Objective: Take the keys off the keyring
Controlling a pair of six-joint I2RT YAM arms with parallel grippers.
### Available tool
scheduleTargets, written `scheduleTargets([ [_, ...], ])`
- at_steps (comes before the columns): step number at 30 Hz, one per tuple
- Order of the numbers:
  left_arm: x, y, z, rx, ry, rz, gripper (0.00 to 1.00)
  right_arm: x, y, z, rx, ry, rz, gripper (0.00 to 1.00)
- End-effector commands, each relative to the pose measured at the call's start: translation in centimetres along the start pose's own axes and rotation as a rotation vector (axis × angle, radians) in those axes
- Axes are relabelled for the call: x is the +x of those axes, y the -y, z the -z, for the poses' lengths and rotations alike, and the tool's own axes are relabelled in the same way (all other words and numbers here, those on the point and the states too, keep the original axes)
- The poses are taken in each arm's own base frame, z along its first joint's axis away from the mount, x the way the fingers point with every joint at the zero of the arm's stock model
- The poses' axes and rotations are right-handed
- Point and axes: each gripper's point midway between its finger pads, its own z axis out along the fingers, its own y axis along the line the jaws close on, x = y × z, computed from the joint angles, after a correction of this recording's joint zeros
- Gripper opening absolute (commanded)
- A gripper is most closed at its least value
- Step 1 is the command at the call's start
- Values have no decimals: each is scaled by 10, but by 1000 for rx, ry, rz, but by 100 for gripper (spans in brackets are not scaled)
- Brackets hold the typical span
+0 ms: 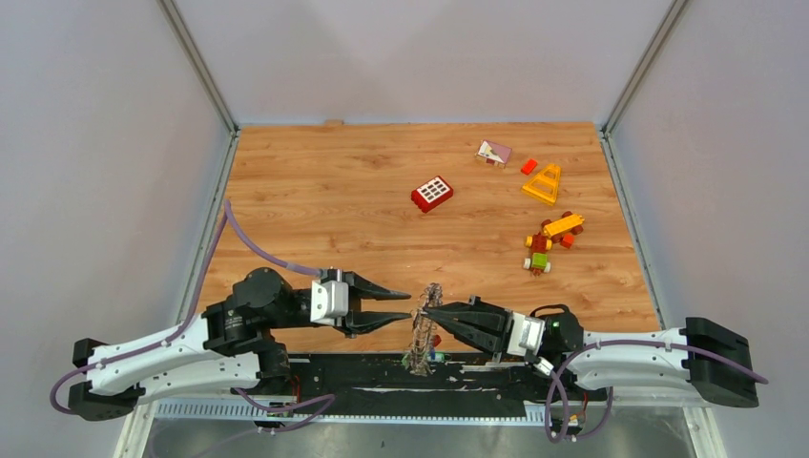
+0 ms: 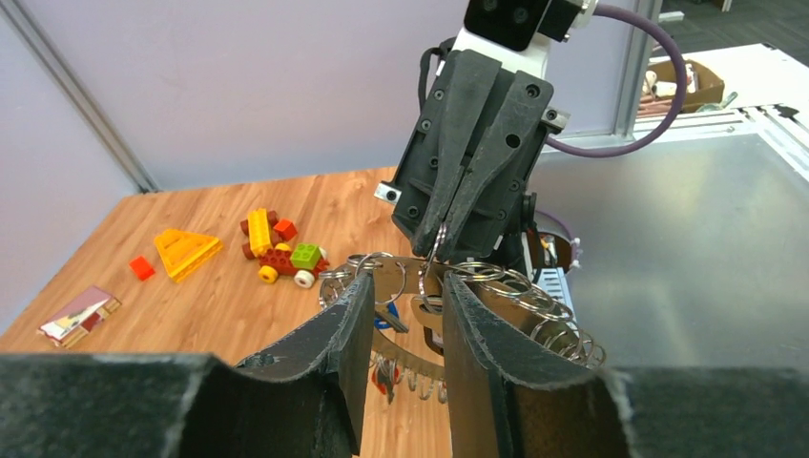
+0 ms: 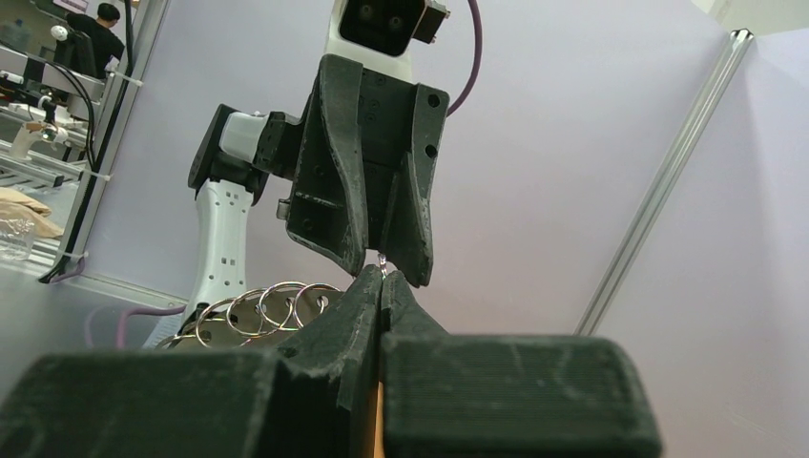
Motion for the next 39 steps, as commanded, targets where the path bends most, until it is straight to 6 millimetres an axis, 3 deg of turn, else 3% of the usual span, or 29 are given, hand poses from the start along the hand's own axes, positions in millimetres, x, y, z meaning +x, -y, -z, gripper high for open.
scheduleTargets([
  [1, -1, -5, -4, -27, 13, 16, 38, -40, 13, -15, 24, 128, 33, 0],
  [14, 14, -8, -8, -47, -10, 15, 27, -41, 12, -16, 16, 132, 35, 0],
  [29, 7, 1, -12, 15, 27, 6, 21, -38, 12, -14, 20, 126, 35, 0],
  [39, 11, 5, -15, 40, 18, -1, 6, -38, 12, -14, 20, 127, 35, 0],
])
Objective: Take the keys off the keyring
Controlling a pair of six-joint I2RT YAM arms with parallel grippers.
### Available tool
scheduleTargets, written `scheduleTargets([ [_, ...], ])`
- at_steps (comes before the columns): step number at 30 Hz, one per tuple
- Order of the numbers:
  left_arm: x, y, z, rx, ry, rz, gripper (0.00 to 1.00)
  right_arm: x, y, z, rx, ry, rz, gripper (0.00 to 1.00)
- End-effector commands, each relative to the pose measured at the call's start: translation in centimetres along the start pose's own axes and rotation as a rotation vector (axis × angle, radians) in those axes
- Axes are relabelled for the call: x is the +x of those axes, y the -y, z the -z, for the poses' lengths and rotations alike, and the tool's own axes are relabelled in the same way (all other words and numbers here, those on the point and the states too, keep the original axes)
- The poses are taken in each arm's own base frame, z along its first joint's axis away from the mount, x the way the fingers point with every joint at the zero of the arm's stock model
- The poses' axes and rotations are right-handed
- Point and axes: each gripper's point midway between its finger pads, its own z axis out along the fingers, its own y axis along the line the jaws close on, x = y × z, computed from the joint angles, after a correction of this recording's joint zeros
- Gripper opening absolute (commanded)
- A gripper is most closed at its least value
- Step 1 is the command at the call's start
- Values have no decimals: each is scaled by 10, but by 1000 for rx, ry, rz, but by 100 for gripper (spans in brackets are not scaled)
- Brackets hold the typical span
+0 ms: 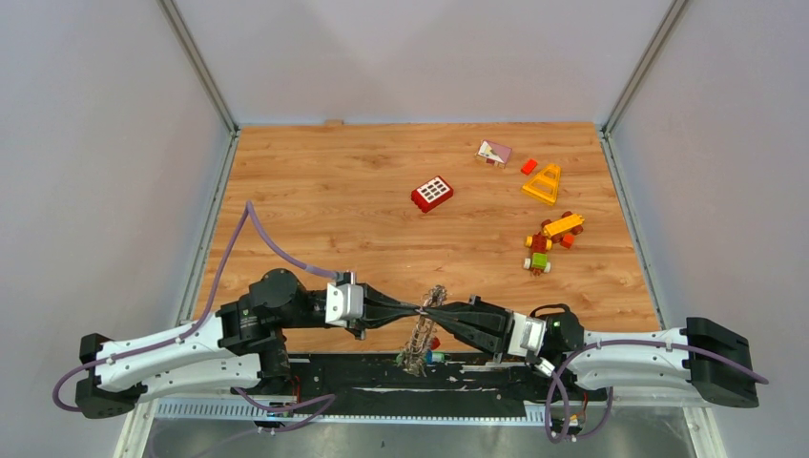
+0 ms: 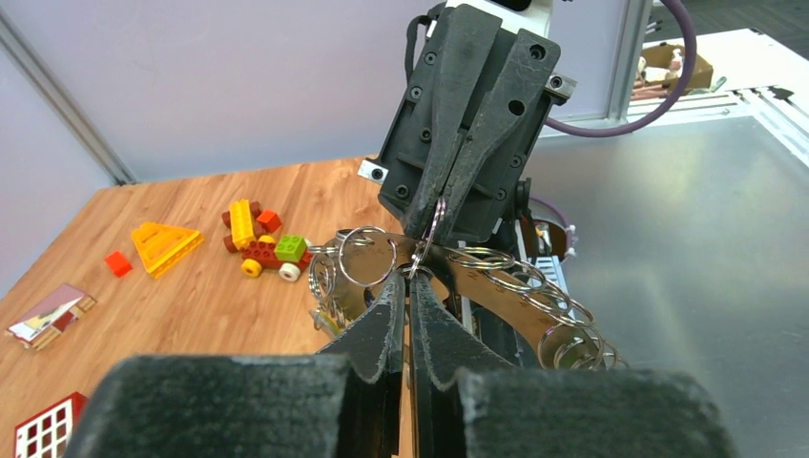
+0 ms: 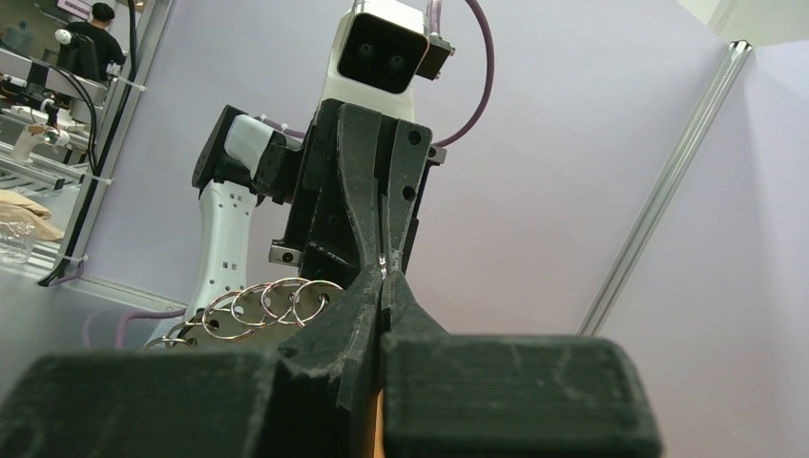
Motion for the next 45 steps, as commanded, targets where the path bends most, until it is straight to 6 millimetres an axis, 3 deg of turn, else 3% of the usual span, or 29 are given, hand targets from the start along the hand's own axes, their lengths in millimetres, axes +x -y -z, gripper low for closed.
scheduleTargets([
  [1, -10, 3, -4, 24, 40, -12, 4, -34, 13, -12, 31, 115, 31, 0],
  [6, -8, 6, -8, 49, 28, -8, 0, -33, 14, -12, 44, 118, 25, 0],
  [26, -15, 6, -17, 75, 30, -19, 0, -18, 13, -13, 49, 76, 34, 0],
  [34, -17, 2, -10, 41, 25, -40, 38, -21, 16, -12, 60, 80, 40, 0],
  [39, -20, -3, 2, 3, 19, -61, 51, -22, 16, -11, 61, 80, 44, 0],
  [45, -27, -7, 18, -36, 19, -95, 59, -23, 17, -9, 63, 77, 48, 0],
])
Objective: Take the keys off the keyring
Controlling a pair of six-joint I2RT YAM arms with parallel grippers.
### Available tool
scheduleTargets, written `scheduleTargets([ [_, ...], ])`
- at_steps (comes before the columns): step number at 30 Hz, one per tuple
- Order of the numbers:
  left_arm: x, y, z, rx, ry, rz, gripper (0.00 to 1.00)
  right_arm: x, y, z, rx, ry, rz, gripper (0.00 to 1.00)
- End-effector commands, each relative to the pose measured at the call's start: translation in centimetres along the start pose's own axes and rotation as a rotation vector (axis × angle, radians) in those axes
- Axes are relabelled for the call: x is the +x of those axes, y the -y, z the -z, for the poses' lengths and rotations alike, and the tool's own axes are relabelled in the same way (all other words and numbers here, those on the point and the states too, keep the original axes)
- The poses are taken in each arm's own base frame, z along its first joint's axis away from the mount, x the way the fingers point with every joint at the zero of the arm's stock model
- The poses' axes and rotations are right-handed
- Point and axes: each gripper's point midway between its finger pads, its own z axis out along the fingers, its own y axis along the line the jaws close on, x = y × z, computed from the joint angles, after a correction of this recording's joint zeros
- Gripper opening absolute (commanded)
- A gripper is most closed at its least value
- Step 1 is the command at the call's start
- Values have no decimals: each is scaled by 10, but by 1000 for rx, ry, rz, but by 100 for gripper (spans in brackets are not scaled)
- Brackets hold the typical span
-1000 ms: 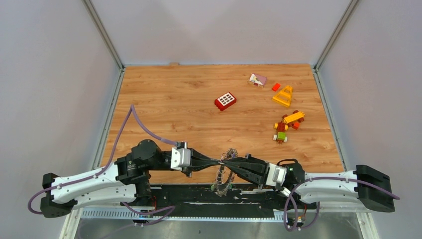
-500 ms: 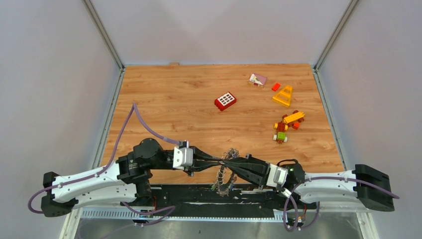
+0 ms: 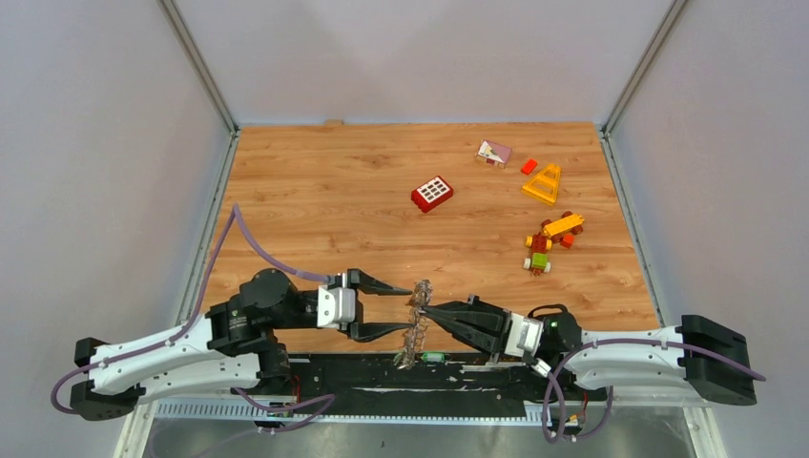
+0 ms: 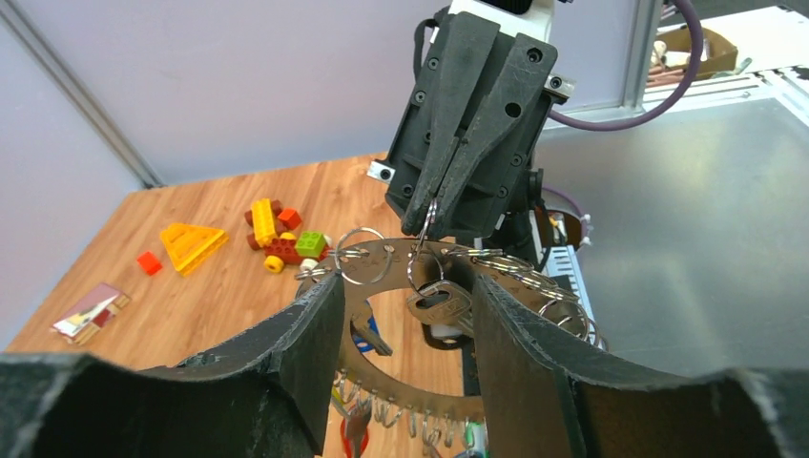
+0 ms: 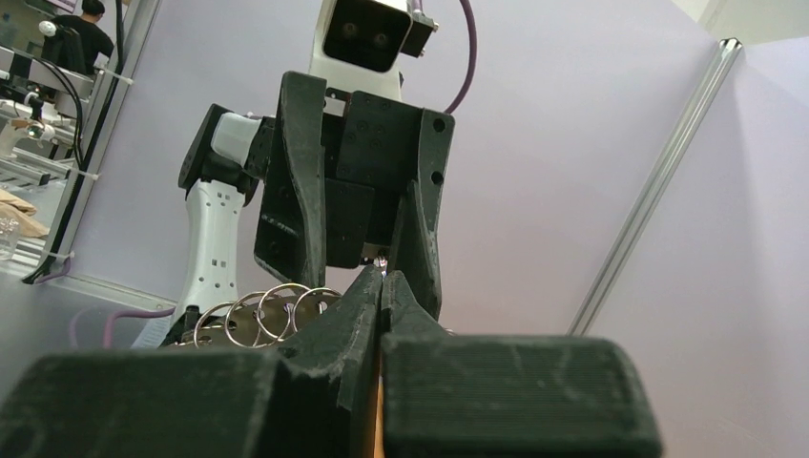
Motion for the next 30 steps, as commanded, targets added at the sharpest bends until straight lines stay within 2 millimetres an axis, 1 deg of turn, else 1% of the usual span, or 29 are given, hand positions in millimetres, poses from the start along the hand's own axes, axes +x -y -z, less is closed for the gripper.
scheduleTargets([
  [1, -22, -9, 12, -44, 33, -54, 60, -25, 15, -8, 48, 76, 30, 0],
  [4, -25, -11, 16, -62, 31, -65, 60, -25, 15, -8, 48, 77, 29, 0],
  [6, -28, -11, 16, -60, 41, -68, 57, -25, 14, -8, 46, 75, 28, 0],
  [11, -32, -8, 10, -32, 54, -75, 49, -24, 13, -8, 42, 76, 26, 0],
  [16, -28, -6, 2, -6, 46, -74, 42, -24, 12, -8, 37, 76, 24, 0],
  [20, -26, -3, -1, 11, 39, -70, 41, -23, 12, -8, 36, 73, 23, 0],
  [21, -32, -4, -1, 9, 59, -76, 41, -23, 12, -8, 35, 72, 23, 0],
  [22, -33, -5, -1, 8, 65, -76, 41, -23, 12, -8, 36, 73, 24, 0],
  [30, -39, -4, -2, 14, 81, -80, 41, -20, 10, -8, 31, 65, 21, 0],
])
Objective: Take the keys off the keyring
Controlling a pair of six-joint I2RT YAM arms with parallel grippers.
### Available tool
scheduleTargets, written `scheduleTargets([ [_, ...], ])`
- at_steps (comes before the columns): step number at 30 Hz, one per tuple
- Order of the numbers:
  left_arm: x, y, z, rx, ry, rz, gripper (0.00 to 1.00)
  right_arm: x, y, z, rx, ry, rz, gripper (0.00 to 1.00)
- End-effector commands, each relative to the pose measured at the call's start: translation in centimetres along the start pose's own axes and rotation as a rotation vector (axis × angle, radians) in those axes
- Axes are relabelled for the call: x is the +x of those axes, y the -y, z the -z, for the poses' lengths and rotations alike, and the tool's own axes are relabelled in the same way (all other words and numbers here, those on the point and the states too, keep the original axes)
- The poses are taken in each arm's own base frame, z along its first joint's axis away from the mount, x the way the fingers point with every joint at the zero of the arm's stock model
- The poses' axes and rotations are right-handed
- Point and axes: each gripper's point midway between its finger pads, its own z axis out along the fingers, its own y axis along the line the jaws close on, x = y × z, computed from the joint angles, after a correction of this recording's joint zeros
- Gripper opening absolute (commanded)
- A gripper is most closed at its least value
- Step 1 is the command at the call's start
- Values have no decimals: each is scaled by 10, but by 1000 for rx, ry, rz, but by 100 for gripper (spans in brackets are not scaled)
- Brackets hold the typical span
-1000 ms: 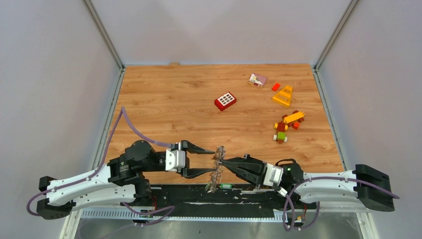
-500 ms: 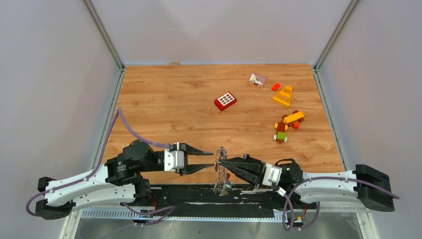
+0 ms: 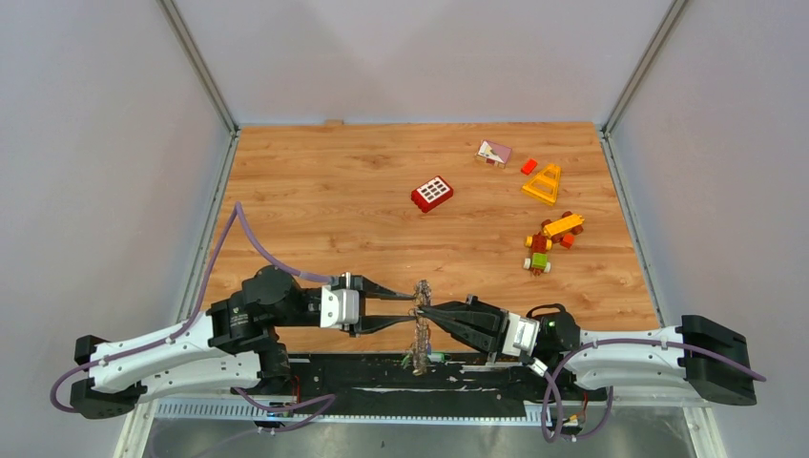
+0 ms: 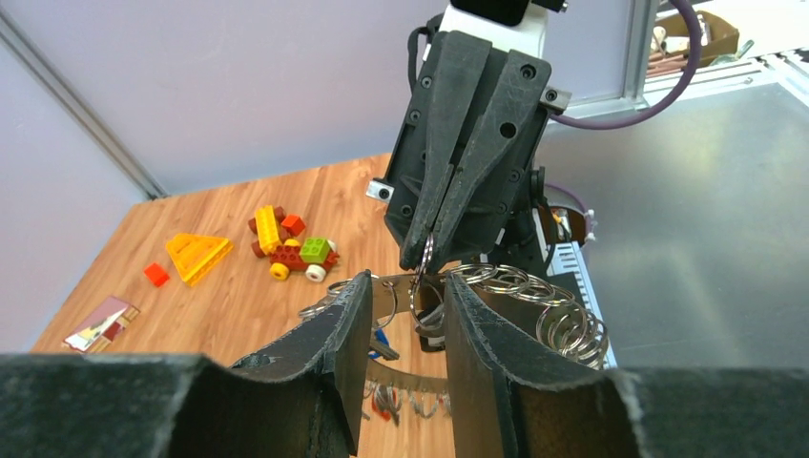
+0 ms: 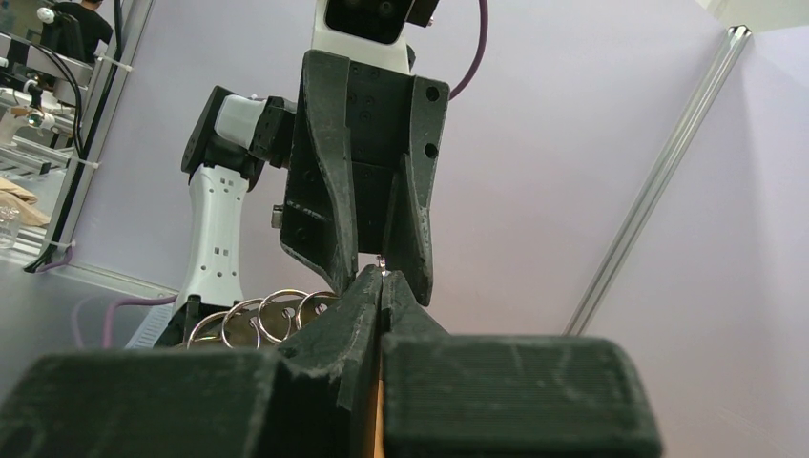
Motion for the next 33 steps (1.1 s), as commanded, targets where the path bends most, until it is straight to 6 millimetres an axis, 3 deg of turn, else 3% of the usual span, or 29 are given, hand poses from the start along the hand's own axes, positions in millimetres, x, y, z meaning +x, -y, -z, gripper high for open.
scheduleTargets([
  [1, -36, -4, 1, -2, 94, -40, 40, -28, 13, -8, 39, 95, 22, 0],
  [17, -27, -2, -5, 19, 71, -34, 23, -29, 13, -7, 39, 98, 22, 0],
  [24, -24, 0, -6, 31, 56, -40, 0, -29, 13, -6, 40, 96, 22, 0],
  [30, -19, 1, -4, 46, 18, -78, 0, -26, 13, -7, 35, 73, 21, 0],
  [33, -16, -6, -2, 16, -14, -93, 0, -27, 14, -7, 31, 59, 26, 10],
])
